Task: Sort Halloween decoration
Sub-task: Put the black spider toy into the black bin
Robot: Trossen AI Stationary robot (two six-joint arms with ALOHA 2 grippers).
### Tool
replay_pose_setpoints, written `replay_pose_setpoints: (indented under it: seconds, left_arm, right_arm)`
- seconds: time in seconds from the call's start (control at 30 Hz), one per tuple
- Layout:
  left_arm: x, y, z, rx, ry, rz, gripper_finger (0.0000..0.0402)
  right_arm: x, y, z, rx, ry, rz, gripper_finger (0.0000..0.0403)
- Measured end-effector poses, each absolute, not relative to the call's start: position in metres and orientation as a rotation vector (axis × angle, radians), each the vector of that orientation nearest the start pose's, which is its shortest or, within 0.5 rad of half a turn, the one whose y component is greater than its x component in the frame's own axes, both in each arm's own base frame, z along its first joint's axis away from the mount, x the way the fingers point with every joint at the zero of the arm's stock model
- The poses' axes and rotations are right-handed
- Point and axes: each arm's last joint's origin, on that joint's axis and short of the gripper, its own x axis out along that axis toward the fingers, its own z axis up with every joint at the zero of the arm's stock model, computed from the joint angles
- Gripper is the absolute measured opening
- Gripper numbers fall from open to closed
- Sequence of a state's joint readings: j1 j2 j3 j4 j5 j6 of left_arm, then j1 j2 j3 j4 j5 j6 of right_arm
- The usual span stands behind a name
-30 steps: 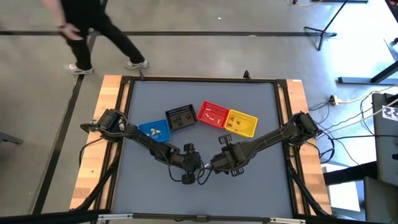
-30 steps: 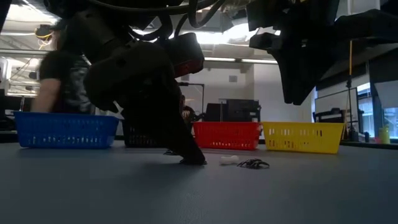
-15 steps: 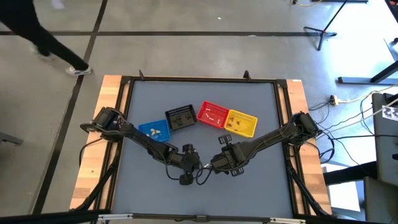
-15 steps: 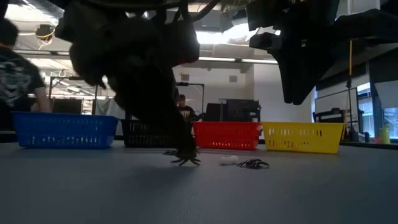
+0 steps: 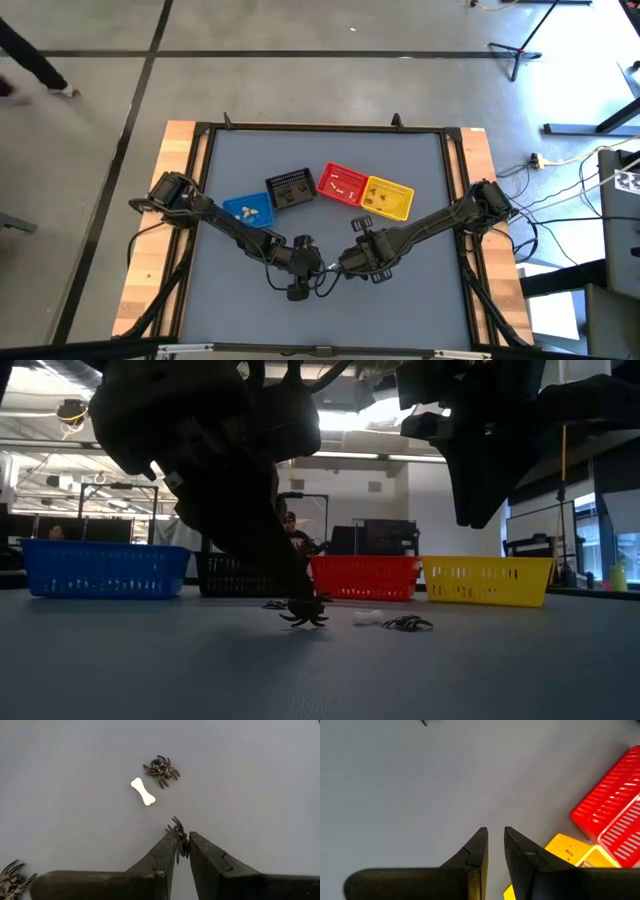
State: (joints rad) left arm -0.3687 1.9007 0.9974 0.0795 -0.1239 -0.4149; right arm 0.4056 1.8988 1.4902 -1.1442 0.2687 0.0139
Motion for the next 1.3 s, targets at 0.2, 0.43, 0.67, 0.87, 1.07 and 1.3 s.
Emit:
replay_pose_setpoints:
  seconds: [0.2,0.43,0.67,0.87,1.07,1.3]
  left_arm:
    - [0.3457,-0.1328,0.1274,-0.184,0.824,-0.058,0.005]
    - [0.347,-0.1324,0.122,-0.176,0.829,-0.041,0.0051]
    - [0.3517,-0.1347,0.127,-0.203,0.765,-0.07,0.0056]
    - [0.352,-0.1349,0.1277,-0.205,0.759,-0.073,0.0107]
    - [0.352,-0.1346,0.1276,-0.179,0.758,-0.077,0.0165]
    - [0.3505,-0.1336,0.1258,-0.136,0.779,-0.08,0.0196]
  right_arm:
    - [0.3297,0.1331,0.2155,-0.502,1.466,0.098,0.006]
    - [0.3298,0.1333,0.2155,-0.499,1.465,0.095,0.006]
    - [0.33,0.1332,0.2155,-0.498,1.464,0.094,0.006]
    - [0.33,0.1332,0.2155,-0.497,1.464,0.093,0.006]
    - [0.3299,0.1334,0.2155,-0.496,1.463,0.093,0.006]
    - [0.33,0.1332,0.2155,-0.496,1.464,0.093,0.006]
